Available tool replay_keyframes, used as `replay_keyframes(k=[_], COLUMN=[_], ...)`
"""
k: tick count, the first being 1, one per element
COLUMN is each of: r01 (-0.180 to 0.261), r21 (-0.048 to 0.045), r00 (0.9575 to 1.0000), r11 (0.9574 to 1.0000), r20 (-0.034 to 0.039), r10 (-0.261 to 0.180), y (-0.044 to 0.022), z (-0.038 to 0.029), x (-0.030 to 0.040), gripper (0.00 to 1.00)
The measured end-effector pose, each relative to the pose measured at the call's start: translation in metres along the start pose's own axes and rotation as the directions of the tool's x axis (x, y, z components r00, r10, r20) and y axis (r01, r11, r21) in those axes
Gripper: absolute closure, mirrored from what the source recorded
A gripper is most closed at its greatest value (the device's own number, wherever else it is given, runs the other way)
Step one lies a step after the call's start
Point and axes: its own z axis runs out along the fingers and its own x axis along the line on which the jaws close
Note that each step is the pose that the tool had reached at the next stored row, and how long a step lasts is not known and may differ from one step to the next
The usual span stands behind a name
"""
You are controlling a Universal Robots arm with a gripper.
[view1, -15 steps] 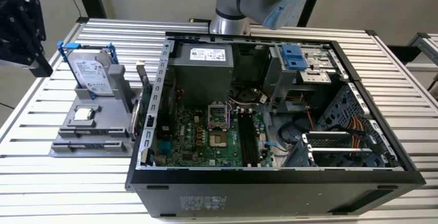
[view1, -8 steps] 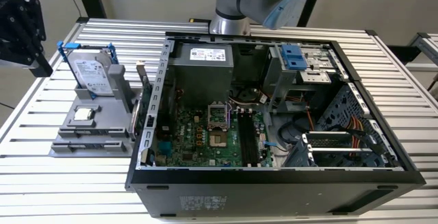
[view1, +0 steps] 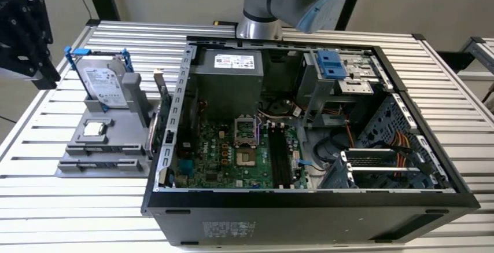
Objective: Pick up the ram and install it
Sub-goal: 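Pick up the ram and move it above insertion slot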
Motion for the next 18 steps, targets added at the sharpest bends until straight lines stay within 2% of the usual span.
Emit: replay_keyframes(k=[11, 18], r01=[0.004, -0.036], r21=[0.0000, 0.0009], r00=[1.0000, 0.9994], r11=[1.0000, 0.9994], r20=[0.0001, 0.0001], r10=[-0.004, 0.036], y=[0.0000, 0.0000], z=[0.0001, 0.0024], x=[-0.0001, -0.0004], gripper=[0.00, 0.00])
